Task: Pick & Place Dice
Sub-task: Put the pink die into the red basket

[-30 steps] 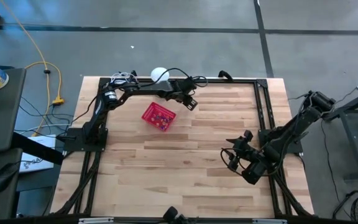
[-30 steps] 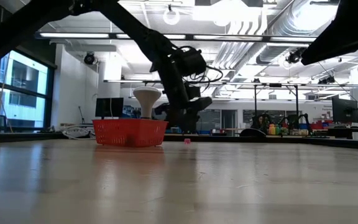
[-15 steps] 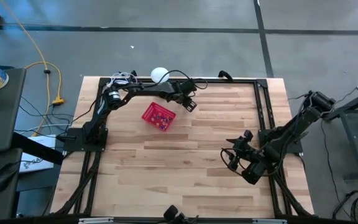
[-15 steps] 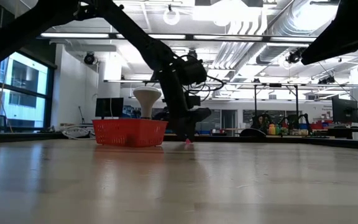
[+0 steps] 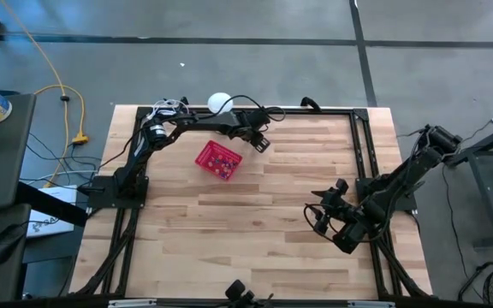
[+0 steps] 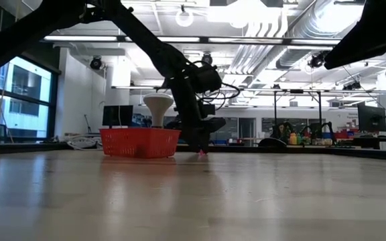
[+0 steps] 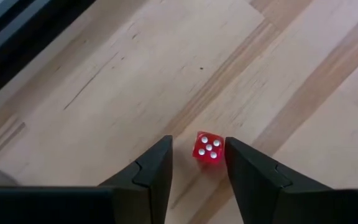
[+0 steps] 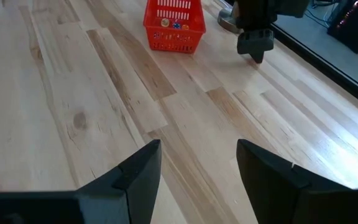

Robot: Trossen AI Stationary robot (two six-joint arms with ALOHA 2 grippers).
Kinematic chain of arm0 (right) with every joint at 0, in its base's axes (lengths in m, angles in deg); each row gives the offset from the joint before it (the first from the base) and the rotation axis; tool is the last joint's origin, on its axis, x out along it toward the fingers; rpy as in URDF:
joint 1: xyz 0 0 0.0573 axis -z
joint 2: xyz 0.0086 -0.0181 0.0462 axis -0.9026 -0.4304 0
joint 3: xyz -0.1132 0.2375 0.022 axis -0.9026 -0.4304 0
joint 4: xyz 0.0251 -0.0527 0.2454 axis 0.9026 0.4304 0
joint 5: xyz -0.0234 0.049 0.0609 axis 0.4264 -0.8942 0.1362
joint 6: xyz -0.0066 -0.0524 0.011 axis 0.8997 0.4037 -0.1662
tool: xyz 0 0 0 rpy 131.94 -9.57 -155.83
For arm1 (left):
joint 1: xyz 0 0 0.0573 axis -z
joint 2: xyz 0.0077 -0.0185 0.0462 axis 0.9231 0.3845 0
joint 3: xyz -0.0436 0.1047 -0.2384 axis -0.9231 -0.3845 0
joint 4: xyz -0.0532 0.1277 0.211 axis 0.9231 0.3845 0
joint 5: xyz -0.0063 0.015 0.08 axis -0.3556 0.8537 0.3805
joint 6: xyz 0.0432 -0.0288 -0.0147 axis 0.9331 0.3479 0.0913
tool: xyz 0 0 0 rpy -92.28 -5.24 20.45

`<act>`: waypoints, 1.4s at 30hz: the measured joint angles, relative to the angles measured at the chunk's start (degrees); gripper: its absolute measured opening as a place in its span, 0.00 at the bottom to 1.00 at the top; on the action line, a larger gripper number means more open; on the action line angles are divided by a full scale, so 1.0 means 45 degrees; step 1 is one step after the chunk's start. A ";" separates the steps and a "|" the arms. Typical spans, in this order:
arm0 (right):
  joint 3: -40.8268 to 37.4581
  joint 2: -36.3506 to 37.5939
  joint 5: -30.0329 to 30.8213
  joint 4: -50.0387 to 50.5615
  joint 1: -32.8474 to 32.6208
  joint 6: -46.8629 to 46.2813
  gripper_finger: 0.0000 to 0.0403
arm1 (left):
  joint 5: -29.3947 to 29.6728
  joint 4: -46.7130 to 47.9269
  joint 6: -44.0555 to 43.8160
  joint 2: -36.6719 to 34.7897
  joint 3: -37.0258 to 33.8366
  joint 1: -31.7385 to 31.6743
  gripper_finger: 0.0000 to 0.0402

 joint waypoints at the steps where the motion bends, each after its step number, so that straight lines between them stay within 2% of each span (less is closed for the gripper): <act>1: 0.0000 0.0000 0.0002 0.0003 0.0000 0.0000 0.50 | 0.0000 -0.0001 0.0000 0.0000 0.0000 0.0000 0.35; 8: 0.0000 0.0000 -0.0002 0.0010 0.0002 0.0045 0.50 | -0.0005 -0.0019 0.0000 0.0010 0.0000 0.0000 0.33; 17: 0.0000 0.0000 -0.0004 0.0006 0.0002 0.0055 0.50 | -0.0026 0.0055 0.0238 0.0010 0.0000 -0.0097 0.22; 26: 0.0000 0.0000 -0.0007 0.0010 0.0002 0.0060 0.50 | -0.0010 0.0176 0.0558 0.0010 0.0000 -0.0096 0.18; 32: 0.0000 0.0000 -0.0007 0.0005 0.0002 0.0060 0.50 | 0.0011 0.0510 0.0906 -0.0097 0.0010 0.0243 0.13; 42: 0.0000 0.0000 -0.0046 -0.0034 0.0002 0.0059 0.50 | -0.0015 0.1002 0.1414 -0.0136 0.0092 0.0952 0.12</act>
